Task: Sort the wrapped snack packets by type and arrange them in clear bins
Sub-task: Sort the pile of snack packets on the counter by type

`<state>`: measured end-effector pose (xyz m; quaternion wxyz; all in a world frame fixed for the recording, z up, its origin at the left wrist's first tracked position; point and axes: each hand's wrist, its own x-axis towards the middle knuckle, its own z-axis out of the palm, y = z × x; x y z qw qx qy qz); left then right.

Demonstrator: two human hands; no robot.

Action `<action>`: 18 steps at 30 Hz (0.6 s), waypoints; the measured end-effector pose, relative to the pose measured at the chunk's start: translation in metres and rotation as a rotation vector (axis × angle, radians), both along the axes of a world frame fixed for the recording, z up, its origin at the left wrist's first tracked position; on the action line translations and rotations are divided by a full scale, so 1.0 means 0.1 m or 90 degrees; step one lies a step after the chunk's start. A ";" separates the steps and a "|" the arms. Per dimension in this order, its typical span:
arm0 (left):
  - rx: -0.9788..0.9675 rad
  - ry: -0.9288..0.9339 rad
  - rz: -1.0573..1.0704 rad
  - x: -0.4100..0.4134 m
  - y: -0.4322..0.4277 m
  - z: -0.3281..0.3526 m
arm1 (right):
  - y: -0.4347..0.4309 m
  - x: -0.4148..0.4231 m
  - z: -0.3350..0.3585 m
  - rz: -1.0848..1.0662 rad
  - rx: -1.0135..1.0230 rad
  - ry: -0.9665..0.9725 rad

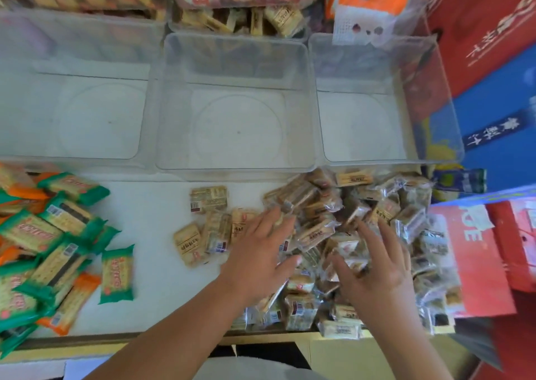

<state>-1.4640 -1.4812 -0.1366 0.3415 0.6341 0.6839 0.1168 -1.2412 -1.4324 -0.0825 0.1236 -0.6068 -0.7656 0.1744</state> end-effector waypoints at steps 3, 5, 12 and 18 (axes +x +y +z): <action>0.113 0.061 -0.015 0.17 0.20 0.07 | -0.08 0.16 0.08 -0.050 0.032 0.056; 0.144 0.101 -0.089 0.31 0.33 0.08 | -0.17 0.26 0.06 -0.053 0.046 0.069; 0.178 0.132 0.024 -0.06 0.45 0.06 | -0.33 0.38 -0.17 -0.006 -0.012 0.058; 0.140 0.187 0.094 -0.22 0.34 0.09 | -0.14 0.32 -0.33 -0.003 -0.034 0.045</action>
